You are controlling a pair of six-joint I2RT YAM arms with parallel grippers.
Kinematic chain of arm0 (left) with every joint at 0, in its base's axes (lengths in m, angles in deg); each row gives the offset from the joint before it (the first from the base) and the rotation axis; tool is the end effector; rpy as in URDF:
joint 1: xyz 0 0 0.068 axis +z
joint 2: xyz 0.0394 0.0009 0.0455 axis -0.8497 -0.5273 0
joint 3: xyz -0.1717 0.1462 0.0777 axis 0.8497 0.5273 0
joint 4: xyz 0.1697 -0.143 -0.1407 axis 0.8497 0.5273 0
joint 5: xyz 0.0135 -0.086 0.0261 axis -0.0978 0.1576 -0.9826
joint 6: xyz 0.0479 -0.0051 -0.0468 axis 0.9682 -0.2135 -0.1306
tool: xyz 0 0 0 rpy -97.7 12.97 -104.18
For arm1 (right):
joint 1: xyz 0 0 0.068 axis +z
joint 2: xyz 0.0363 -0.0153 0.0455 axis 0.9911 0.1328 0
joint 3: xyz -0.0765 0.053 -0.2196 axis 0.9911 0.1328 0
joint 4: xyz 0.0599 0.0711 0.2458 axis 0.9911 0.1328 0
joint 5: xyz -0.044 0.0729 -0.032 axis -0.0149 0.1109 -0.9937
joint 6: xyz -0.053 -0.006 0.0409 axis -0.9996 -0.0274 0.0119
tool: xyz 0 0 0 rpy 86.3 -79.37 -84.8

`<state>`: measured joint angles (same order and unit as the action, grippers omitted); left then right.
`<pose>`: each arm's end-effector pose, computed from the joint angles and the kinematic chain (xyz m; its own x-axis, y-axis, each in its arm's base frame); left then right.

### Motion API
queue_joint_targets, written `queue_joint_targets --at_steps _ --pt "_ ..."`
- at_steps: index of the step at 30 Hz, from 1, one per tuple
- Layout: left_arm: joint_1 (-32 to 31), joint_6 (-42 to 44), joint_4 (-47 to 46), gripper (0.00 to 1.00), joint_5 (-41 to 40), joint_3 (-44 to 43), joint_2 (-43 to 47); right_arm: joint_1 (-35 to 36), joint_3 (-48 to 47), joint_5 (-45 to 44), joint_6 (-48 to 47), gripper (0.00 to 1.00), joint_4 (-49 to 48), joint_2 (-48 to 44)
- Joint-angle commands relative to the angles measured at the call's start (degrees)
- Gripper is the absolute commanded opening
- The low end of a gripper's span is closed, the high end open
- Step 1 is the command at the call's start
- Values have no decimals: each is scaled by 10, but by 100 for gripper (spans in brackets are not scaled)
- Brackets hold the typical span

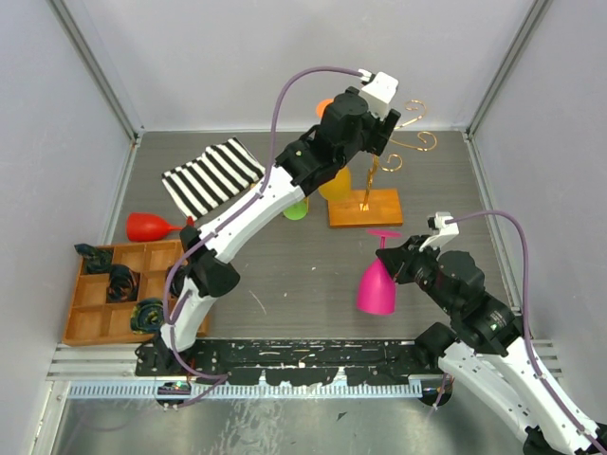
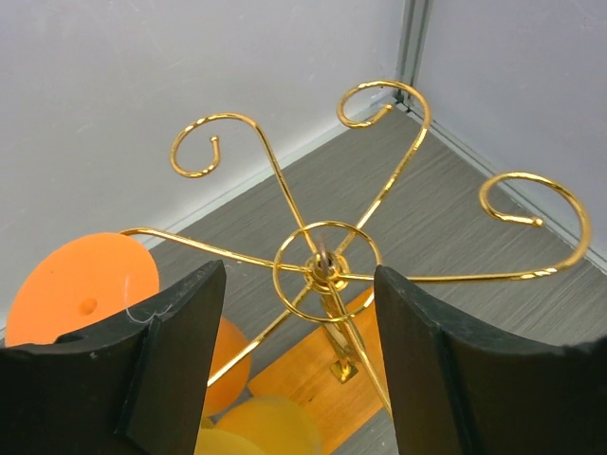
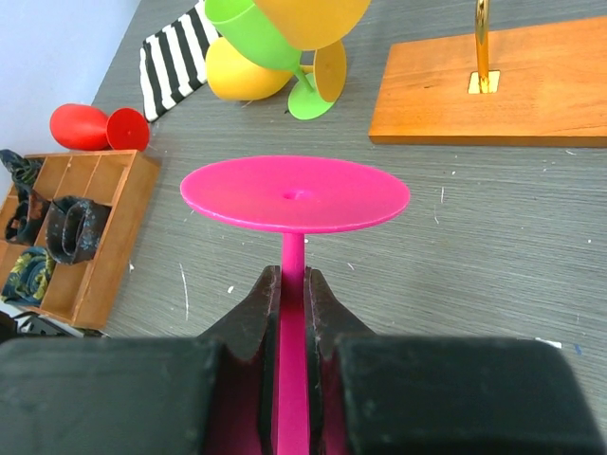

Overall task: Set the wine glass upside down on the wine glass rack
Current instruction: Turn the wine glass upside down at the wine rack.

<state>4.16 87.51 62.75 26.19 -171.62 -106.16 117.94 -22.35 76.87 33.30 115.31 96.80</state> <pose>0.3041 -0.3890 0.4144 -0.0518 0.1544 -0.9866 0.5784 0.8100 0.0964 0.1271 0.0829 0.2924 -0.4323 0.2839 -0.8559 -0.3109 0.8440 0.4370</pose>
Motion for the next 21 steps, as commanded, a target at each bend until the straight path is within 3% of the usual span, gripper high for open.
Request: queue_joint_targets --at_steps 1,13,21 --pt "19 -43 -17 69 30 -31 -14 4 -7 -11 4 1 -7 -11" --pt "22 -45 -28 62 58 -41 -40 4 -7 -18 3 1 3 -16" --pt "28 -47 -23 38 62 -62 -61 4 -5 -18 5 1 4 -23"
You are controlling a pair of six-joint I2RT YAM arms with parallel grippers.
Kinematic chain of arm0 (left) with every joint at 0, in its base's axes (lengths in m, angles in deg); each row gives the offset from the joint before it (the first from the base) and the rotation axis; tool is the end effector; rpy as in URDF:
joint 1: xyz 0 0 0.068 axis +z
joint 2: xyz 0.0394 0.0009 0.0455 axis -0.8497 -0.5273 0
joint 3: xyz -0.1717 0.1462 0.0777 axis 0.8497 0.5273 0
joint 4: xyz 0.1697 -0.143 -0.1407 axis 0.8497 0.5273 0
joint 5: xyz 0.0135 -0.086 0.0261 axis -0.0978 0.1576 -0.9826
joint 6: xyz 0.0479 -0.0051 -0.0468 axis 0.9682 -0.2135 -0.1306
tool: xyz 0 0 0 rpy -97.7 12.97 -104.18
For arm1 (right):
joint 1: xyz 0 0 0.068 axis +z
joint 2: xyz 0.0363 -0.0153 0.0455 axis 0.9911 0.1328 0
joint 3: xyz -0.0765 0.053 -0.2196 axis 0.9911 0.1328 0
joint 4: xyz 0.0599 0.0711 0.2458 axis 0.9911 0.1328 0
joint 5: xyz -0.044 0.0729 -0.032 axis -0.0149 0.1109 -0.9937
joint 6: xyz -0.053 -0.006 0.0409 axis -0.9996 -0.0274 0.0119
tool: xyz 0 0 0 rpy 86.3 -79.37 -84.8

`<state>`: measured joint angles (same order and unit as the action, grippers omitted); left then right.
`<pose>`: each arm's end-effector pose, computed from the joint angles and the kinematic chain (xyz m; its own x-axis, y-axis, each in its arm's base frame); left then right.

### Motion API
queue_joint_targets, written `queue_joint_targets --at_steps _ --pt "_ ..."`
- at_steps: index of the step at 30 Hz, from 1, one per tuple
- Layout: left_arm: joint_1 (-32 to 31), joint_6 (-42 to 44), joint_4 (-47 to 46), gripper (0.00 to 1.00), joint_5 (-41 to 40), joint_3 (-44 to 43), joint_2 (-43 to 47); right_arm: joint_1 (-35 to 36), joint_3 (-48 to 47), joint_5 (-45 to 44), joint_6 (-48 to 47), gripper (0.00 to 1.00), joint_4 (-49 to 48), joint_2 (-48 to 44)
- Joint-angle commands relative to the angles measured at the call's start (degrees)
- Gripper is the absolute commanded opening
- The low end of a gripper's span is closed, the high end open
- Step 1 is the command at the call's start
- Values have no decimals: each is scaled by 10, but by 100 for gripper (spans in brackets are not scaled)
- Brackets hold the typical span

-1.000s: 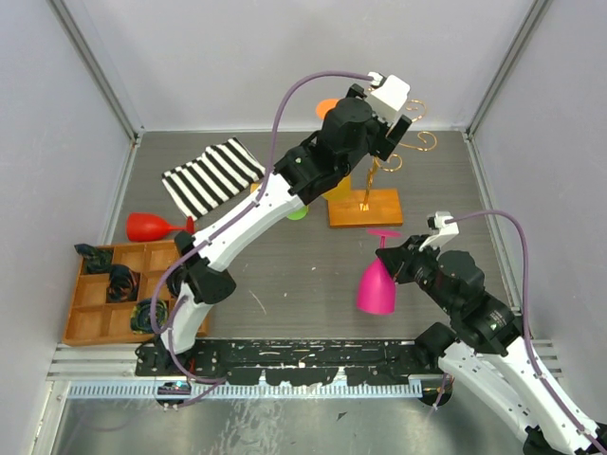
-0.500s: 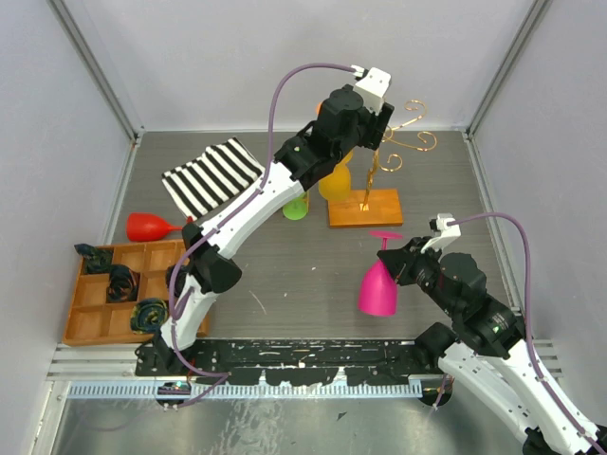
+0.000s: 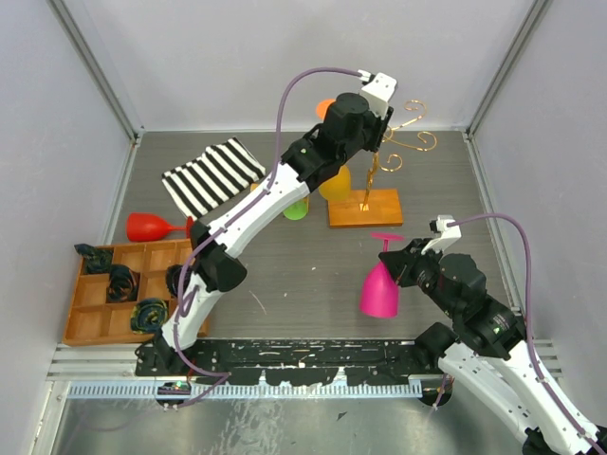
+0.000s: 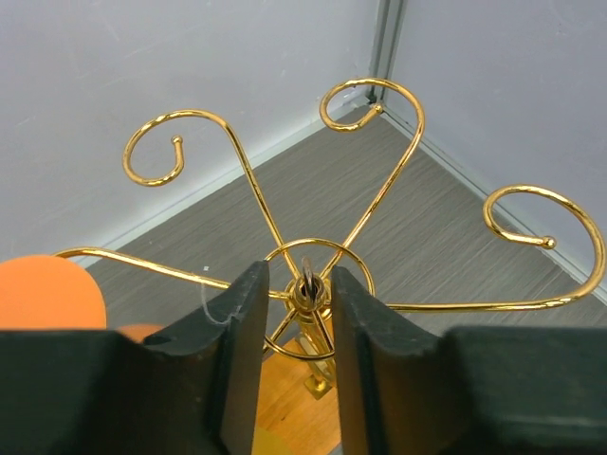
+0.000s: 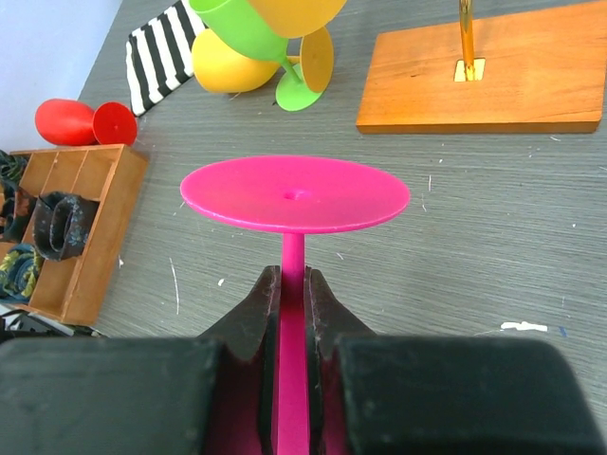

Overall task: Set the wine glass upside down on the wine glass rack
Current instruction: Turn the wine glass upside down at the wine rack.

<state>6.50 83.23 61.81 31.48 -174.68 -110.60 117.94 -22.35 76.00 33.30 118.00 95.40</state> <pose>0.3273 -0.3936 0.3970 -0.1050 0.0968 -0.9897 0.6139 0.7893 0.0120 0.1226 0.0786 0.2899 -0.4417 0.2760 -0.8537 -0.2917 0.8556 0.4276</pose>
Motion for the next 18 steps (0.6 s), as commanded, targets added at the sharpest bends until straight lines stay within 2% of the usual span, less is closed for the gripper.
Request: queue_joint_targets --at_steps 1,8,10,13,17,18 --pt "5 -4 -14 37 11 -32 -17 4 -5 -9 4 1 -23 -8" --pt "6 -6 -15 38 24 -32 -23 3 -5 -6 3 1 -23 -7" --pt "5 -8 -14 36 25 -31 -24 4 -4 -5 3 1 -23 -8" --pt "6 -9 -16 25 27 -32 -23 4 -5 -5 3 1 -23 -9" --pt "6 -5 -14 2 32 -32 -15 3 -4 -5 2 1 -23 -7" --pt "6 -2 -10 0 35 -31 -12 3 -4 -6 2 1 -24 -6"
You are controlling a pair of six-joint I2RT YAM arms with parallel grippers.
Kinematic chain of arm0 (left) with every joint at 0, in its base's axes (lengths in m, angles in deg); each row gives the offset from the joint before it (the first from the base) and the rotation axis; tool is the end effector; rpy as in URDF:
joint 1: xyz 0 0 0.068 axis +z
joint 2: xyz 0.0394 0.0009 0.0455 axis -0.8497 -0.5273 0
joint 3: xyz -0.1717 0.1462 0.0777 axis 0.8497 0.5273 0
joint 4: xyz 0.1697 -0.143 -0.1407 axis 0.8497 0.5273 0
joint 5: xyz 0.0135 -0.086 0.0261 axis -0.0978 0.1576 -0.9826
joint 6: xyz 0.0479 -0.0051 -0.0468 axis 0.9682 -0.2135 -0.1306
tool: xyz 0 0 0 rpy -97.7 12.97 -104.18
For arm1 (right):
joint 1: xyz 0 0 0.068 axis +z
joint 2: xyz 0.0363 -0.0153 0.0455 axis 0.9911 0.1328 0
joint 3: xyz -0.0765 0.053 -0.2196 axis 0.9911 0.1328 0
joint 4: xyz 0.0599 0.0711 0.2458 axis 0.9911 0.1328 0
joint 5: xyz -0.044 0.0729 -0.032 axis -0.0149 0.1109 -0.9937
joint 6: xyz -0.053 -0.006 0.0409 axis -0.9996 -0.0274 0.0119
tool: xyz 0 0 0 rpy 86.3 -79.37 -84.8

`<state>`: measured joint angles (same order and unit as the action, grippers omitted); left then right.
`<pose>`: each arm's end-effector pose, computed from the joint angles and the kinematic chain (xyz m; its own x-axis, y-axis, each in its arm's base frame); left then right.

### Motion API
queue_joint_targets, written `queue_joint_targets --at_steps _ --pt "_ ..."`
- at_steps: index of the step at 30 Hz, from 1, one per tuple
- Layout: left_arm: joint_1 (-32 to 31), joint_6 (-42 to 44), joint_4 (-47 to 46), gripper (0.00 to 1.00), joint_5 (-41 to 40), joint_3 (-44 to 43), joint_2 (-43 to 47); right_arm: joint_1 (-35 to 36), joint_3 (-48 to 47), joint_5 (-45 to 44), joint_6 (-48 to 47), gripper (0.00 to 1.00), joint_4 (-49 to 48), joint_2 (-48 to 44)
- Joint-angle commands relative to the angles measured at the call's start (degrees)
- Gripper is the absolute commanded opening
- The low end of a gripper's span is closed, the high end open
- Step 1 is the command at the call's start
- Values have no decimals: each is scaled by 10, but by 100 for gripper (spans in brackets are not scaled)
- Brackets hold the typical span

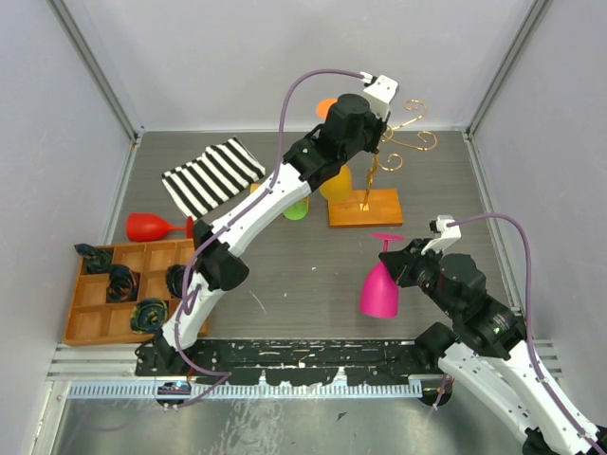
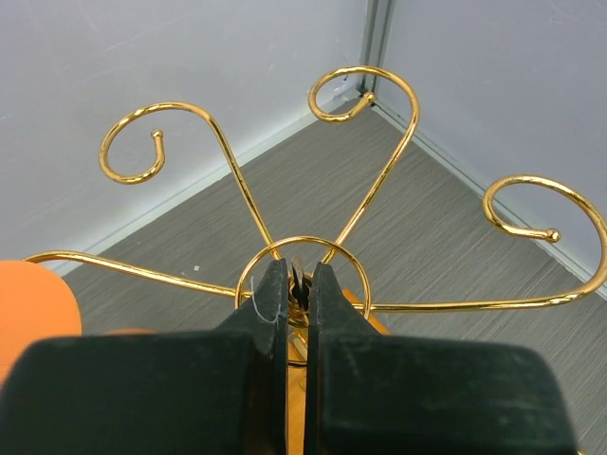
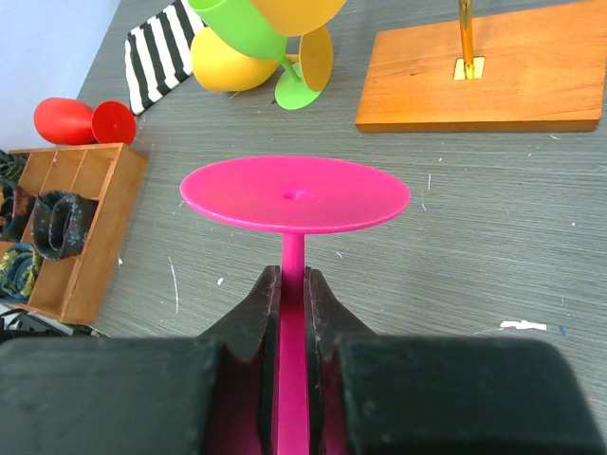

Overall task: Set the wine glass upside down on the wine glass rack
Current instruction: Turn the wine glass upside down at the wine rack.

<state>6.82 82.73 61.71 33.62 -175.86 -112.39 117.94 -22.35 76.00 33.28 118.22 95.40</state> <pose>0.3324 -0.3984 0.3888 -0.1173 0.0969 -0.9884 0.6374 0.7705 -0.0001 0.1225 0.0785 0.2894 -0.4442 0.2738 -0.8530 -0.2906 0.8566 0.4263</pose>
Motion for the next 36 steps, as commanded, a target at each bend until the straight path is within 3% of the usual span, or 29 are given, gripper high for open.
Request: queue_joint_targets --at_steps 1,13,25,36 --pt "3 7 -5 0 16 -19 10 4 -3 -8 2 1 -28 -7" --pt "7 63 72 0 47 13 89 4 -9 -40 -8 1 -66 5" --pt "8 74 91 0 64 20 119 4 -9 -78 -24 1 -82 -12" --pt "-2 67 93 0 116 35 114 4 71 -84 -114 1 -314 -96"
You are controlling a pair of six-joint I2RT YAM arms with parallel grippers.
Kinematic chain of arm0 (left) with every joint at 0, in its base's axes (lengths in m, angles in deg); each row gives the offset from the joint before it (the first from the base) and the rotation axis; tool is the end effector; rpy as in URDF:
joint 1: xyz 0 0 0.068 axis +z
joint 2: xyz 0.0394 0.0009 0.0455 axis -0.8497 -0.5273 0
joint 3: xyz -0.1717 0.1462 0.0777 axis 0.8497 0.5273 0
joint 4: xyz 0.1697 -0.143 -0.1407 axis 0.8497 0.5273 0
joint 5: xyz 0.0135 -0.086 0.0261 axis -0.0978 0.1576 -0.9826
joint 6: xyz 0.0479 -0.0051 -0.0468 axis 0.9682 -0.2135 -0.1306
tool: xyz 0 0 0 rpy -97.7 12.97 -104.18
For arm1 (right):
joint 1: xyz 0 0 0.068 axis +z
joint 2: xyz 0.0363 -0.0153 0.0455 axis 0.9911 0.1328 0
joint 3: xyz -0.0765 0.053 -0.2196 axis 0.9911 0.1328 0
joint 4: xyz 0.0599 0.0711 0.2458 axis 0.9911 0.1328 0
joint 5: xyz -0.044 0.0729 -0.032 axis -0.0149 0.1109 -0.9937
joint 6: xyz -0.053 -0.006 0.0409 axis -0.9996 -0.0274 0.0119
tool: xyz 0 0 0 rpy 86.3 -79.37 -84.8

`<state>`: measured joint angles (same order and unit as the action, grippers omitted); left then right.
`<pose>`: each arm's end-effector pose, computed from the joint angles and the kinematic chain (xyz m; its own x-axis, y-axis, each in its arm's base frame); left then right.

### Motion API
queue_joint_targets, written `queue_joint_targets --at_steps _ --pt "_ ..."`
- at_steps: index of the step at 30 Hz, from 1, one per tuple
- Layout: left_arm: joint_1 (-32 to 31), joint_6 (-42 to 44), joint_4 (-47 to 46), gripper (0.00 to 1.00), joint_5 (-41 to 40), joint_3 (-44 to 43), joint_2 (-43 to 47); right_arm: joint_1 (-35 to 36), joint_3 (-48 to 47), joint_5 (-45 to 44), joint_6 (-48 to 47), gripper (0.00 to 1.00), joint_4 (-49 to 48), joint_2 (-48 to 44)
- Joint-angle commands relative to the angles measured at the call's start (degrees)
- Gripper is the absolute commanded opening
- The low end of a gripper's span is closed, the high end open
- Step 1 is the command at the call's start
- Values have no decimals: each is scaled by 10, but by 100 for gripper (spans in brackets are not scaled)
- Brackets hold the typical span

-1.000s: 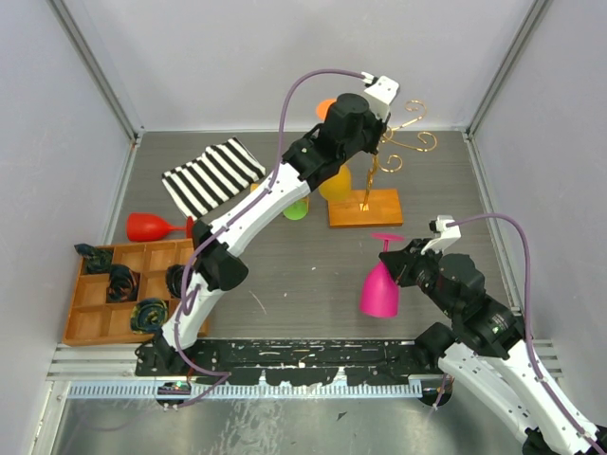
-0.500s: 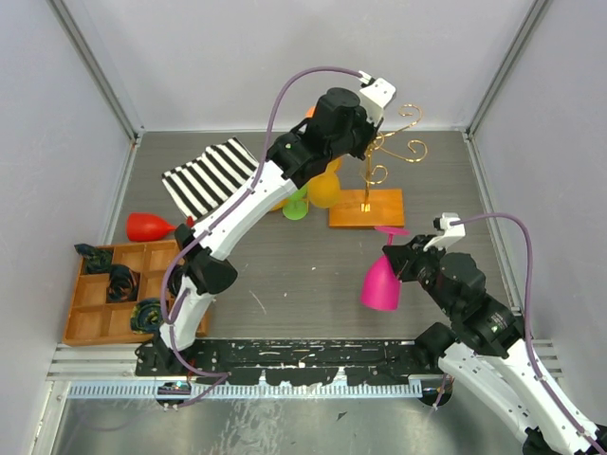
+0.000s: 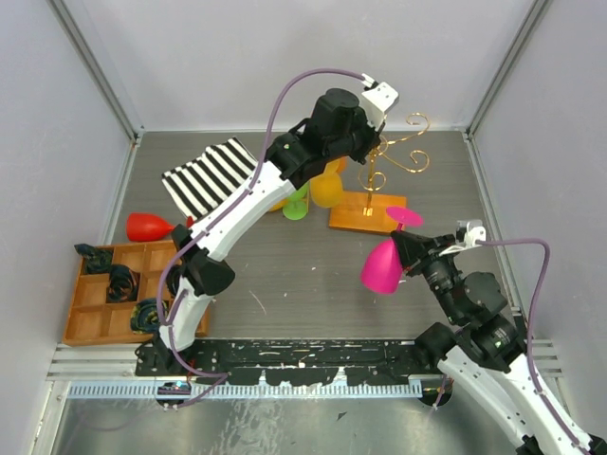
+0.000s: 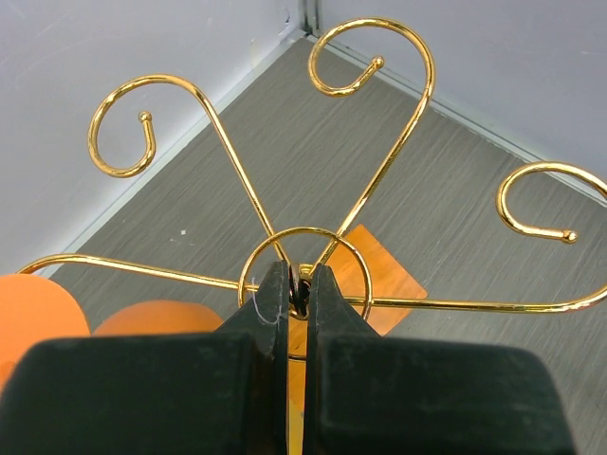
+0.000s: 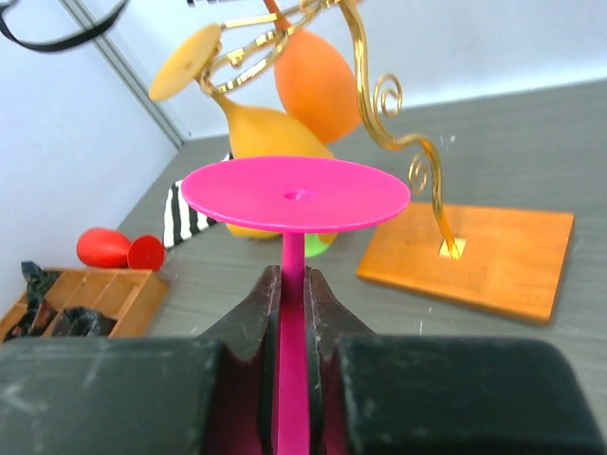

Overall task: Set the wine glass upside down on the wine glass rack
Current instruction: Turn the wine glass upside down at the wine rack.

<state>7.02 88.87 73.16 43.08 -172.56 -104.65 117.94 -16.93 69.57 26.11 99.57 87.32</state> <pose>0.3038 -0.3740 0.4092 -0.1149 0.2627 -0.9580 0.7664 0.6370 0.0828 0.1167 0.0672 0.3152 -0.0876 0.3815 -0.9202 -0.3558 0.8509 0.3866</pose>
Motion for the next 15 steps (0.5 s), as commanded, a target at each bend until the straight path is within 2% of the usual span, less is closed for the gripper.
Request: queue_joint_targets --at_steps 1,4,8,12,15 --pt "-6 7 -22 0 22 2 37 4 28 -29 -54 1 -147 -21" --pt "-13 10 -21 0 23 5 35 3 51 -51 -84 1 -196 -33" --pt "-22 10 -21 0 23 6 34 4 77 -16 -126 1 -276 -40" --pt "-27 10 -21 0 22 6 33 4 85 40 -178 1 -332 0" --pt "-29 12 -20 0 21 5 33 3 71 47 -212 1 -340 42"
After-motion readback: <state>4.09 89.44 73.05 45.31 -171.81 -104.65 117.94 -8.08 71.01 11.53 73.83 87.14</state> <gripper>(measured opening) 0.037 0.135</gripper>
